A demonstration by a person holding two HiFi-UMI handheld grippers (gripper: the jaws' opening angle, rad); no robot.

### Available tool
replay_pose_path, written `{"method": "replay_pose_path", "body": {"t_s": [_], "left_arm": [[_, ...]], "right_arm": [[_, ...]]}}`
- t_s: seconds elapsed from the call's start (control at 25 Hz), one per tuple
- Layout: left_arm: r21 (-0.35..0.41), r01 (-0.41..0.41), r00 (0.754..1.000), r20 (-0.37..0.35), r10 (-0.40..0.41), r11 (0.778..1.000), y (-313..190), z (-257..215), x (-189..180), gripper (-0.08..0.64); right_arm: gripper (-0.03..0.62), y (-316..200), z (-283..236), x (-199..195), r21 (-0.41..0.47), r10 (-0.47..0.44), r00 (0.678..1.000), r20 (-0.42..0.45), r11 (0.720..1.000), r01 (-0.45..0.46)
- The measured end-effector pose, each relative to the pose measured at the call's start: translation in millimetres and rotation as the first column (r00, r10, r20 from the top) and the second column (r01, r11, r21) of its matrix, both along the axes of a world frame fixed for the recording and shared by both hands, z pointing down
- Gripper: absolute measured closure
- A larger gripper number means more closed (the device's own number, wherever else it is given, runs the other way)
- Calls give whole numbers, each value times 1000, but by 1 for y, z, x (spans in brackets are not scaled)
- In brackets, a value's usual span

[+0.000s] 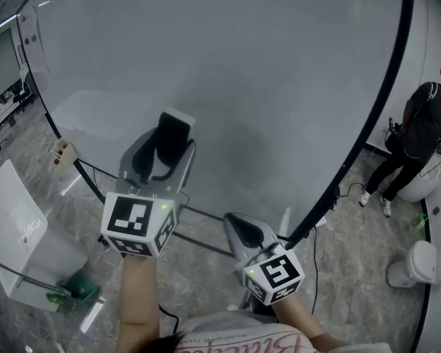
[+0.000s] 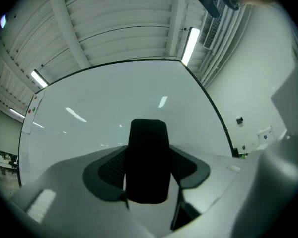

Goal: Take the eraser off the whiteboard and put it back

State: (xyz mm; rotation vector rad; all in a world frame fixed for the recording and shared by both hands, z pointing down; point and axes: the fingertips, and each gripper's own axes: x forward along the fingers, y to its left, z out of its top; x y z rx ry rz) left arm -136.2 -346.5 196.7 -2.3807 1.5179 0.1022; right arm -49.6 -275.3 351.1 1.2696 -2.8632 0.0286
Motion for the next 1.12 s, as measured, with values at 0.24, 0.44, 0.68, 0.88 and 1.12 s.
{"method": "replay_pose_path", "body": {"t_s": [0.24, 0.44, 0.68, 0.88, 1.12], "left_arm": [[-14, -9, 1000, -10, 9, 1000, 20, 25, -4, 313], [-33, 7, 999, -38, -8, 999, 35, 48, -15, 313], [-57, 20, 995, -94, -25, 998, 48, 74, -29, 313], [-61, 7, 987, -161, -17, 998, 66, 86, -43, 313], [-85, -6, 986, -164, -8, 996, 75, 99, -42, 313]], "right_arm": [[592, 0, 0, 1, 1, 4, 1000, 0, 1000, -4], [592, 0, 1, -1, -1, 2, 1000, 1, 1000, -2], [592, -2, 2, -3, -2, 2, 1000, 4, 1000, -2], [592, 0, 4, -4, -3, 2, 1000, 8, 1000, -2], [592, 3, 6, -5, -7, -1, 1000, -7, 1000, 1]]}}
